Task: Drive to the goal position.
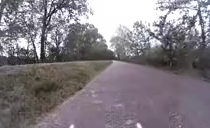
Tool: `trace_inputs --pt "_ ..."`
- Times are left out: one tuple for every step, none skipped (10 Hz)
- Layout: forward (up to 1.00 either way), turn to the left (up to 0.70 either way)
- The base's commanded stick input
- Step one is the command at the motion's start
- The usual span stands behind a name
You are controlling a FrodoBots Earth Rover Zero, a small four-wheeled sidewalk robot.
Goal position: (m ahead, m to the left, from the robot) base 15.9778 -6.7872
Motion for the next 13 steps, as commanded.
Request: trace_inputs --pt "0.7 0.0" --pt "0.7 0.0" --pt "0.7 0.0" --pt "0.7 0.0" --pt "0.7 0.0" --pt "0.7 0.0" --pt "0.7 0.0" --pt "0.79 0.0" --pt "0.85 0.0" --pt "0.96 -0.31" --pt "1.0 -0.4" --pt "1.0 -0.4" --pt "1.0 -0.35"
